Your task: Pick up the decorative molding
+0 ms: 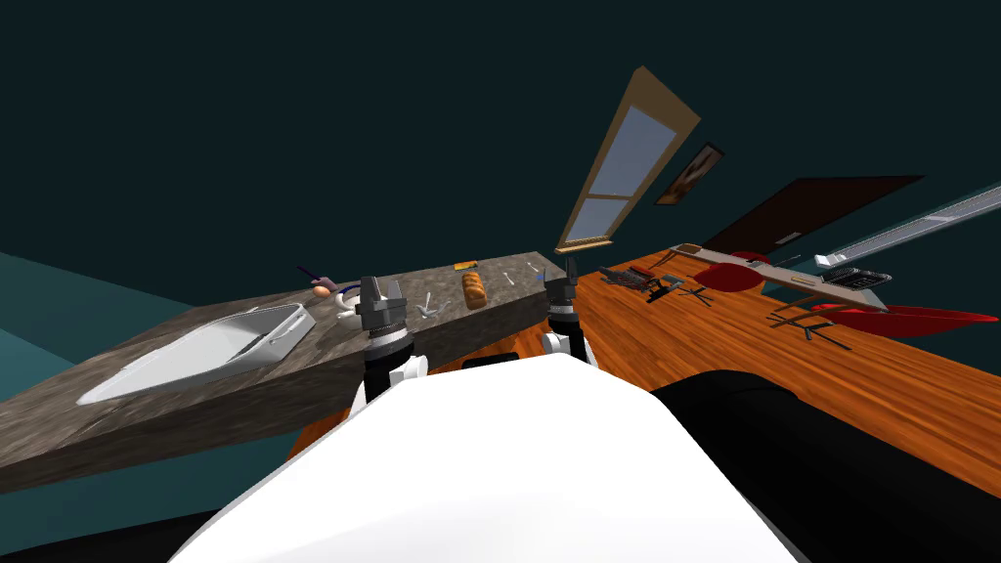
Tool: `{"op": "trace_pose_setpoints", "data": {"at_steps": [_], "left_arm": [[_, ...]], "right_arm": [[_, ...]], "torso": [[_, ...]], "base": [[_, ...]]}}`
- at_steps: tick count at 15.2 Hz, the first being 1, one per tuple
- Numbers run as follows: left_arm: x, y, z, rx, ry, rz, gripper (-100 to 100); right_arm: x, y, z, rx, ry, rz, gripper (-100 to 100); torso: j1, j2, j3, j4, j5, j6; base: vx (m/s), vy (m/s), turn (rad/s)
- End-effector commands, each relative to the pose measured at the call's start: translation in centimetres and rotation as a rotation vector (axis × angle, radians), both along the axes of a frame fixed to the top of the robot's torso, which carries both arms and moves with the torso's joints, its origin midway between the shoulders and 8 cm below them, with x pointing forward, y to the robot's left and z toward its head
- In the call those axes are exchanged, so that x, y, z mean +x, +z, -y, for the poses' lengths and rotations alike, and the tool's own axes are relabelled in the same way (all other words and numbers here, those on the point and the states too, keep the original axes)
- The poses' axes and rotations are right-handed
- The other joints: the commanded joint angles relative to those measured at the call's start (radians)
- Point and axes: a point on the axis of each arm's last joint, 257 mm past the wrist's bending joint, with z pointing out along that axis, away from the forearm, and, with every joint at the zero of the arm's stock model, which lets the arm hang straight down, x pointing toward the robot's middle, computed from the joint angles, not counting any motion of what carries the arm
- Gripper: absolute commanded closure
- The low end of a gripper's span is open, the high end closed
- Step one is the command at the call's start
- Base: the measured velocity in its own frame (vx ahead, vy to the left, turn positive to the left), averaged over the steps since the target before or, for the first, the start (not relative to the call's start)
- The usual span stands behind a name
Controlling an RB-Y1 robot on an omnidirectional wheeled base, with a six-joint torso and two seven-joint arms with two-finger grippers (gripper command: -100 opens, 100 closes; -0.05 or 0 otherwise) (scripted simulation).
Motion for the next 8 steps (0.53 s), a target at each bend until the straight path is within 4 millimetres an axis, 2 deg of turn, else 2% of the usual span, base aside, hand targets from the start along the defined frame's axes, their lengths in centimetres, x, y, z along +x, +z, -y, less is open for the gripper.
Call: {"op": "trace_pose_setpoints", "data": {"at_steps": [1, 8], "left_arm": [[0.3, -0.1, 0.4, 0.027, -0.028, -0.015, -100], [1.8, -1.0, 1.0, 0.046, -0.113, -0.078, -100]], "right_arm": [[0.0, 0.0, 0.0, 0.000, 0.000, 0.000, 0], [0.0, 0.0, 0.0, 0.000, 0.000, 0.000, 0]], "torso": [[0.000, 0.000, 0.000, 0.000, 0.000, 0.000], [0.003, 0.000, 0.000, 0.000, 0.001, 0.000]], "base": [[0.000, 0.003, -0.023], [-0.001, 0.022, -0.045]]}}
